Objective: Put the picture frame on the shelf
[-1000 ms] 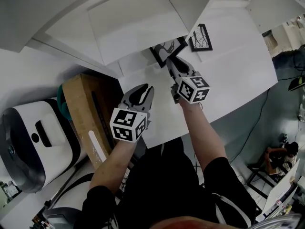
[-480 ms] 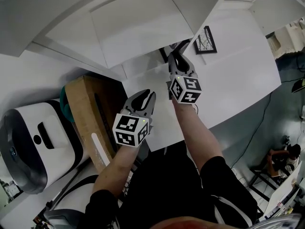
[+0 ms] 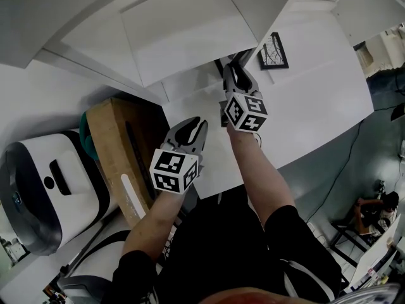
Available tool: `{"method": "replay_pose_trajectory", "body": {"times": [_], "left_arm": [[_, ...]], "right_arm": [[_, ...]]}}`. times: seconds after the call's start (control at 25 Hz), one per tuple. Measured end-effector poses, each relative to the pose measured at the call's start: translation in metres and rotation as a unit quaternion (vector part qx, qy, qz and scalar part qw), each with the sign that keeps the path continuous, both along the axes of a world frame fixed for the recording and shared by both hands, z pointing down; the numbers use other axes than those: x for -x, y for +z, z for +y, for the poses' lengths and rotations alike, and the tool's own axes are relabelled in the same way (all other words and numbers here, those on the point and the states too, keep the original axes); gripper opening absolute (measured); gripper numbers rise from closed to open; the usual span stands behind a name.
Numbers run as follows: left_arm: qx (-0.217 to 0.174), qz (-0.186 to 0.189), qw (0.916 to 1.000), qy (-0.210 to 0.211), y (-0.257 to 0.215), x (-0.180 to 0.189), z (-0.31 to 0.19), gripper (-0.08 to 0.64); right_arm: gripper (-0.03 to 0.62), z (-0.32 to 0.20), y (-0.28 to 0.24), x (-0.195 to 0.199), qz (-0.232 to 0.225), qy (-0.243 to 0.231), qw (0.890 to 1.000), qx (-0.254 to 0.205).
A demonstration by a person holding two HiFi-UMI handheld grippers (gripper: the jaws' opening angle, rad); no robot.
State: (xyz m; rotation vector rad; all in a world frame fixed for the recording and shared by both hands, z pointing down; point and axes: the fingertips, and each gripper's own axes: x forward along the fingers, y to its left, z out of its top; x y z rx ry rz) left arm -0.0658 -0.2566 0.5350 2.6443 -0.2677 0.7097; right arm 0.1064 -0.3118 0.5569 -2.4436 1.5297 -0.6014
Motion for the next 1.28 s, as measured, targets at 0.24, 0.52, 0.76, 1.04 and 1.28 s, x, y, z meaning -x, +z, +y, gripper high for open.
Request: {"method": "replay_pose_trajectory", "body": {"times": [0.24,0.52,0.76,1.04,1.28], "left_arm": [[-0.001,0.002,1.0,0.0,-0.002,0.0,0.002,0.072],[-0.001,0.001,1.0,-0.003,-0.002,0.001,0.005,0.072],[-0.003,-0.005,0.9999,-0.012,0.001,0.01,0.007,0.072],[-0.007,-0.013,0.9996,-0.023,-0.001,0.028,0.005,0.072],[-0.012,-0.017,0.9992,-0.034,-0.007,0.043,0.001,0.072]], "right_arm": [[0.114,0.014,0.004,0.01,-0.022,-0.024,0.999,0.003],[0.102,0.013,0.031,0.014,-0.062,-0.038,0.997,0.035],[0.097,0.006,0.035,0.008,-0.07,-0.039,0.996,0.029],[0.097,0.0,0.033,0.003,-0.055,-0.056,0.996,0.032],[0.097,-0.001,0.029,0.005,-0.069,-0.06,0.996,0.02]]}}
